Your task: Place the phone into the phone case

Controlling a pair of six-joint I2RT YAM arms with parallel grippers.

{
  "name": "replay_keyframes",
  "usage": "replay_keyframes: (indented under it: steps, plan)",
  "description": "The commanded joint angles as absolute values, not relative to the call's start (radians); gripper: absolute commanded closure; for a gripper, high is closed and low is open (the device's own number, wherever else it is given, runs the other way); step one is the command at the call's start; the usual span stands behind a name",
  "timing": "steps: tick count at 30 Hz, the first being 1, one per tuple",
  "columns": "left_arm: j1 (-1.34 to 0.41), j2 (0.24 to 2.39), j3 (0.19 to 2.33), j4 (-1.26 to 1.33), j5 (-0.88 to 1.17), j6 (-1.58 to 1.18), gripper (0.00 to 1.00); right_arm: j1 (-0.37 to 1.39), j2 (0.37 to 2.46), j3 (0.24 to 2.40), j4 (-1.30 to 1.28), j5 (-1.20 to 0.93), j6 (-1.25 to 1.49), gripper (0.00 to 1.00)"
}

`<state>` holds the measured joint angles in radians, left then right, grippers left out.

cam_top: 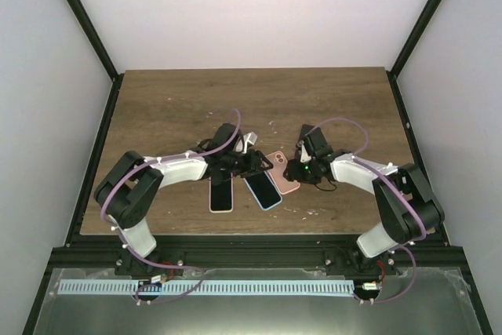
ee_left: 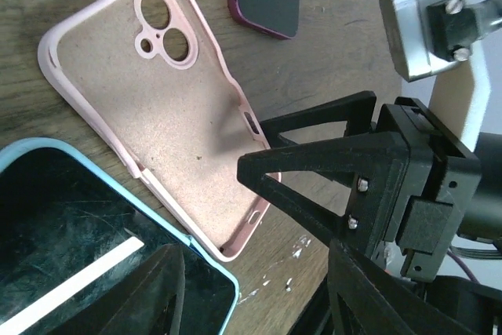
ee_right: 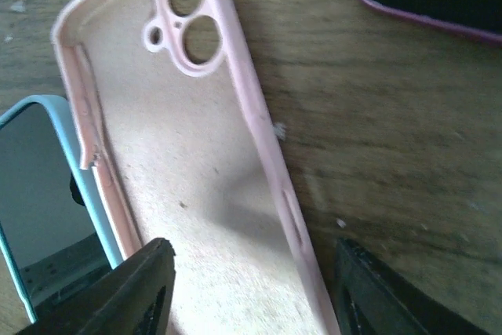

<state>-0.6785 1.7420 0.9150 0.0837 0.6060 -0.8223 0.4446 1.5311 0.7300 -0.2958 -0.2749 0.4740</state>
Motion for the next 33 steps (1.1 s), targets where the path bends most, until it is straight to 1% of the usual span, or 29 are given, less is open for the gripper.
replay_keyframes:
  steps: [1, 2, 5, 8, 11, 15, 17, 21, 26, 33]
  plan:
    - [-0.669, 1.68, 0.901, 0.061, 0.565, -0.778, 0.47, 0.457, 1.486, 0.757, -0.397, -0.194, 0.508, 0.41]
    - [-0.67, 1.676, 0.899, 0.059, 0.563, -0.769, 0.47, 0.457, 1.479, 0.777, -0.411, -0.156, 0.517, 0.38]
    - [-0.669, 1.668, 0.889, 0.054, 0.567, -0.763, 0.45, 0.456, 1.48, 0.83, -0.447, -0.019, 0.551, 0.25]
    - [-0.67, 1.651, 0.869, 0.061, 0.568, -0.758, 0.43, 0.449, 1.517, 0.898, -0.483, 0.116, 0.586, 0.16]
    - [-0.679, 1.64, 0.849, 0.079, 0.576, -0.759, 0.43, 0.436, 1.583, 0.976, -0.518, 0.197, 0.618, 0.09]
    - [-0.696, 1.642, 0.826, 0.103, 0.601, -0.765, 0.42, 0.427, 1.684, 1.086, -0.536, 0.254, 0.622, 0.02]
    - [-0.697, 1.63, 0.804, 0.101, 0.603, -0.764, 0.41, 0.421, 1.741, 1.16, -0.575, 0.305, 0.633, 0.02]
    - [-0.698, 1.579, 0.764, 0.089, 0.594, -0.748, 0.39, 0.405, 1.835, 1.231, -0.596, 0.343, 0.63, 0.02]
    - [-0.701, 1.522, 0.717, 0.065, 0.586, -0.732, 0.38, 0.368, 1.915, 1.28, -0.586, 0.32, 0.6, 0.03]
    - [-0.7, 1.45, 0.692, 0.029, 0.569, -0.718, 0.38, 0.342, 1.962, 1.274, -0.527, 0.241, 0.542, 0.09]
